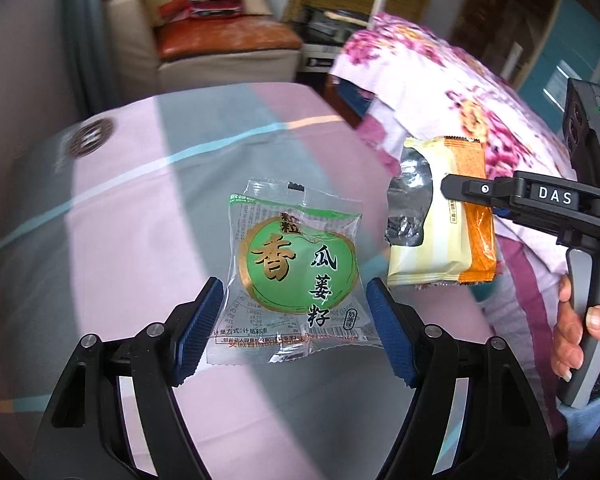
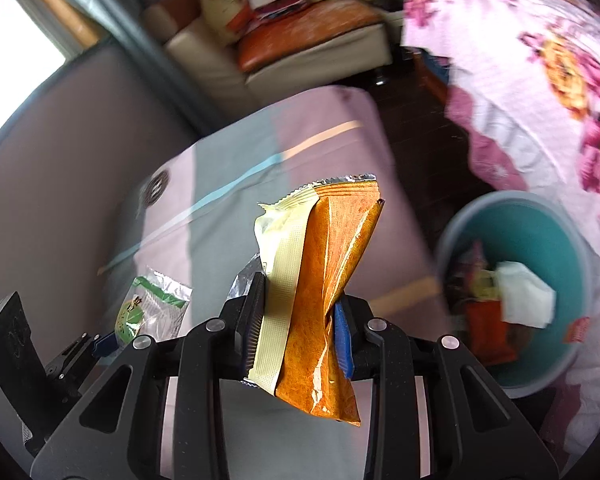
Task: Collect trash
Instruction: 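Carry both packets over the bucket and open both grippers to drop them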
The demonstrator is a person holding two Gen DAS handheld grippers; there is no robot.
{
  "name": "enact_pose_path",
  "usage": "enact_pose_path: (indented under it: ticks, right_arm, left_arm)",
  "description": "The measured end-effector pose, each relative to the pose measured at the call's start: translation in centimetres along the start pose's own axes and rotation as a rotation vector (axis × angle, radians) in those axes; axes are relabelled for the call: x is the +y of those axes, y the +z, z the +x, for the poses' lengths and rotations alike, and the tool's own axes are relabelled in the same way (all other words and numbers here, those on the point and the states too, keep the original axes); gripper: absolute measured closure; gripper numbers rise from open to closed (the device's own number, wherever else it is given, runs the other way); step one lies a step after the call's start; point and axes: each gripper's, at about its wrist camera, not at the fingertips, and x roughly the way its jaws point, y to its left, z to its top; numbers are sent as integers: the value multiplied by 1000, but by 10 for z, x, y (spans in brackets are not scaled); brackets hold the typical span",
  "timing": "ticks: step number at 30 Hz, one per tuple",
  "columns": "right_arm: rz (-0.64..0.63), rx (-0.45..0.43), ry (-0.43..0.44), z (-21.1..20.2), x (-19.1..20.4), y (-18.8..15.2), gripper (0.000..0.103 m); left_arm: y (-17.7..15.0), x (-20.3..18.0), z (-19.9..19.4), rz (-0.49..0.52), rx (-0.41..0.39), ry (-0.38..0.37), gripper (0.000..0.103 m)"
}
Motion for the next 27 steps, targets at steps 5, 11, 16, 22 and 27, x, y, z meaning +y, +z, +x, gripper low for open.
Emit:
enact_pose_path:
  ticks: [5,11,16,22,27]
  right_arm:
    - [63,-69,-40,-31,-55,3,73]
    - [125,-130,-125,-54,-119,4,73]
    - [168,-134,-190,-64,-166,8,68]
    - [191,-101,-211,-59,-204,13,61]
    - [206,-92,-209,-52,-214,13,48]
  left_arm:
    - [11,-50,23,44,28,-44,29]
    - [24,-118,57,132,75,-95,29]
    - [33,-158,85,183,117,-125,29]
    - [42,-188,110,220,150,-154,27]
    - [43,-197,116,243,147,-134,10]
